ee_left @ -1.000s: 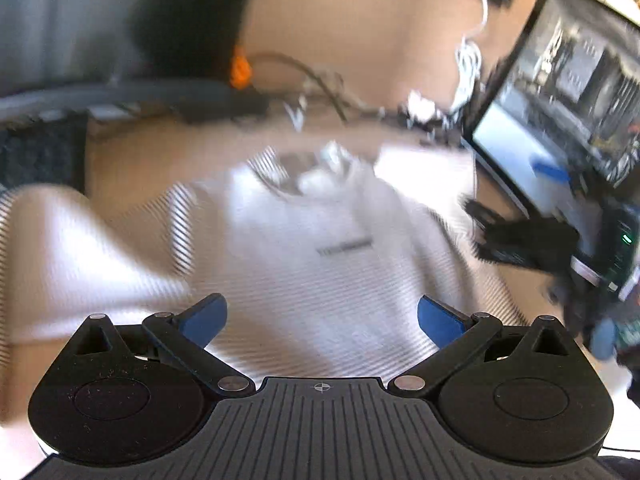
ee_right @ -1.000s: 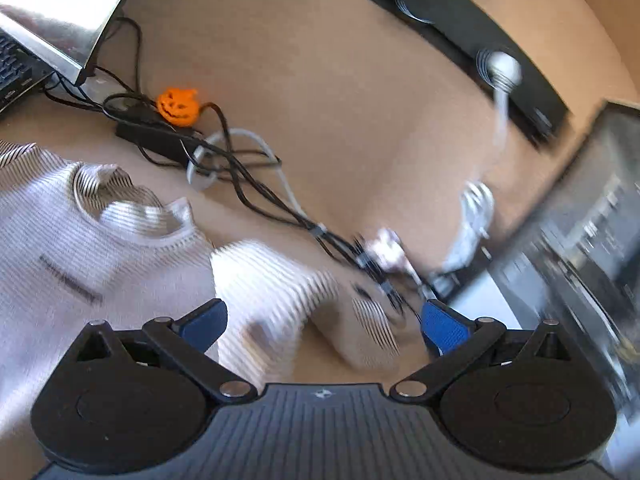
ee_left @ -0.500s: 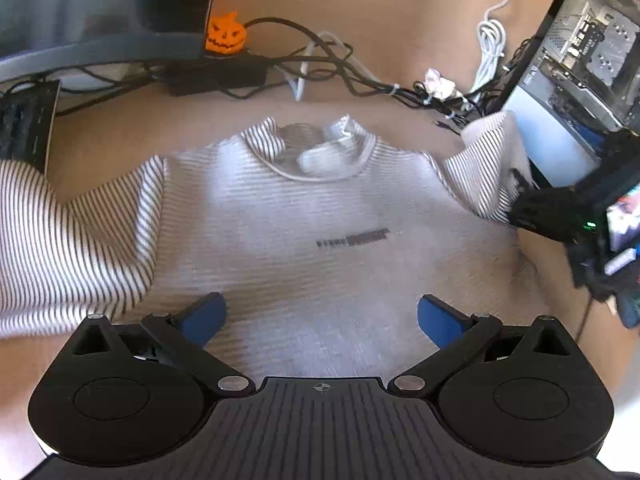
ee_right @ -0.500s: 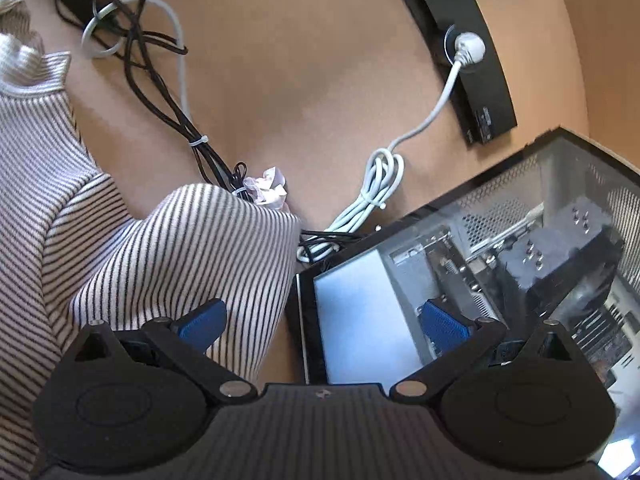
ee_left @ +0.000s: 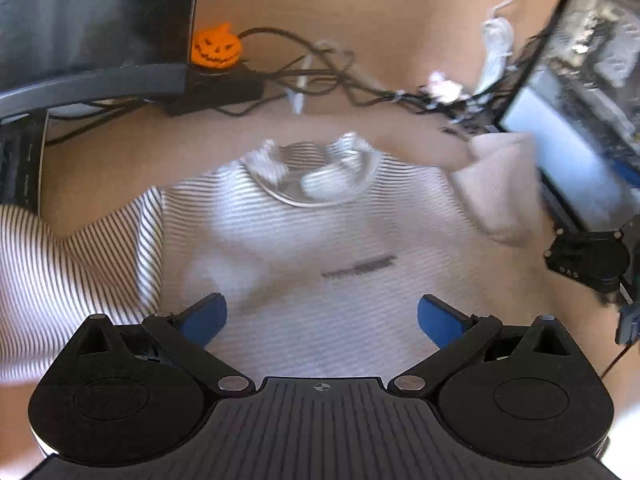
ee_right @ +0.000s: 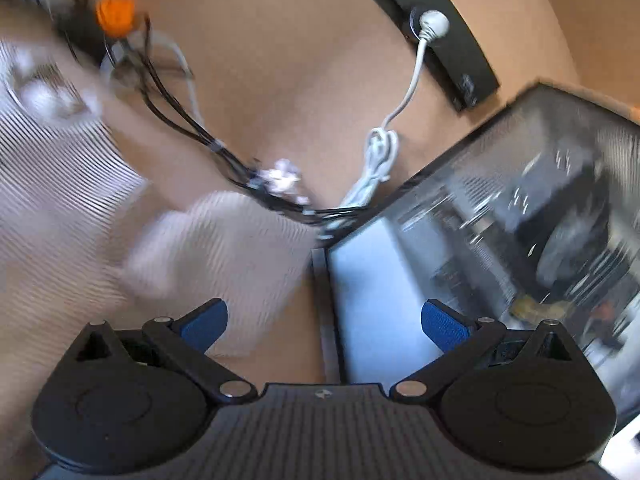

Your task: Fold clothes

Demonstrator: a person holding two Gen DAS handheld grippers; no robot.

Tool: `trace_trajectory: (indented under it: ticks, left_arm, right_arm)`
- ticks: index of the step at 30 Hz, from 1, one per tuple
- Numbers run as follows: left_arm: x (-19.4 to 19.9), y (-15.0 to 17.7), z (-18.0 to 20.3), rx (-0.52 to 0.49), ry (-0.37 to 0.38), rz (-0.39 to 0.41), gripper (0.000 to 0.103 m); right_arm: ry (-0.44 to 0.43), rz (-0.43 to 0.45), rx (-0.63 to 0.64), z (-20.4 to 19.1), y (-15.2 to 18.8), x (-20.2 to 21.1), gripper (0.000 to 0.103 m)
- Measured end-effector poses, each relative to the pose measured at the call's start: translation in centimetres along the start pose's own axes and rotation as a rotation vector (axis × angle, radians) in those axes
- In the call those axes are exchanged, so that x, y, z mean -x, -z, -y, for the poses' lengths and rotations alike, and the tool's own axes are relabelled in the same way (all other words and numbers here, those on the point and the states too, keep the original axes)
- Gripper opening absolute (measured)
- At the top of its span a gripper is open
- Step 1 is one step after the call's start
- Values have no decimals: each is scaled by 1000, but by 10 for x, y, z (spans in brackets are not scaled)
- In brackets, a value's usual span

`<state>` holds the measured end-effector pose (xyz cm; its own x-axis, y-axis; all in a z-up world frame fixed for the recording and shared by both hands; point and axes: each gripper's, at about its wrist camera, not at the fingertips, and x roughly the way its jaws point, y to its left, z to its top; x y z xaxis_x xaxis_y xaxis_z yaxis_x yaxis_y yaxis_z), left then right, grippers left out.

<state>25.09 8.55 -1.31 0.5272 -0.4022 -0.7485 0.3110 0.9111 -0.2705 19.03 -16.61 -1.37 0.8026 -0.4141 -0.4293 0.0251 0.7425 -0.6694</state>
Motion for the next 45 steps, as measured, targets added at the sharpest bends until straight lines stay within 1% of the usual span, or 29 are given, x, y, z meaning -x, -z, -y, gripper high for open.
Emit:
trace_trajectory:
  ticks: [2, 3, 4, 5, 7, 10, 15, 18, 20, 22, 24, 27, 28, 29, 31, 33, 34, 35, 38, 40, 45]
  left_arm:
    - [4, 8, 1, -13, 21, -7, 103]
    - [5, 13, 2, -20, 30, -12, 103]
    - [6, 17, 2, -28, 38, -17, 103]
    - [7, 21, 2, -35, 46, -22, 103]
    - [9, 30, 3, -50, 63, -32, 103]
    - [10, 39, 5, -75, 79, -41, 103]
    - [-3, 30, 7, -98, 68, -6, 103]
    - [-10, 22, 9, -75, 57, 0, 103]
    - [-13, 20, 9, -71, 55, 6, 103]
    - [-9, 22, 8, -57, 60, 0, 103]
    - [-5, 24, 6, -39, 68, -9, 103]
    - [1, 28, 2, -12, 79, -21, 103]
    - [3, 29, 1, -3, 82, -25, 103]
    - [6, 30, 0, 6, 86, -29, 103]
    - [10, 37, 0, -6, 84, -29, 103]
    - [11, 43, 4, -50, 59, -21, 103]
    - [12, 46, 6, -74, 44, -16, 103]
    - [12, 47, 7, -85, 33, -15, 103]
    - [12, 47, 9, -97, 8, -17, 103]
    - [11, 47, 9, -99, -8, -16, 103]
    - [11, 51, 15, -120, -74, -19, 103]
  right_arm:
    - [-141, -22, -87, 10, 6, 19, 103]
    - [-194, -44, -116, 9, 11, 23, 103]
    - [-239, -66, -140, 8, 17, 26, 103]
    - [-246, -87, -139, 4, 23, 27, 103]
    - [-226, -121, -112, -8, 33, 29, 103]
    - [-191, -127, -102, -18, 43, 37, 103]
    - [-126, -94, -15, -34, 52, 51, 103]
    - [-80, -111, 46, -35, 61, 53, 103]
    - [-81, -118, 68, -31, 70, 57, 103]
    - [-141, -132, 26, -20, 75, 60, 103]
    - [-207, -135, -63, -2, 73, 64, 103]
    - [-406, -136, -242, 23, 65, 65, 103]
    - [-473, -146, -285, 25, 62, 63, 103]
    - [-516, -158, -301, 22, 59, 62, 103]
    - [-519, -184, -255, 6, 56, 59, 103]
    - [-451, -210, -153, -12, 61, 59, 103]
    - [-437, -199, -148, -11, 64, 63, 103]
    - [-422, -222, -131, -10, 70, 65, 103]
    - [-363, -242, -145, 1, 92, 70, 103]
    - [-348, -269, -171, 8, 100, 72, 103]
    - [-351, -253, -146, 7, 92, 87, 103]
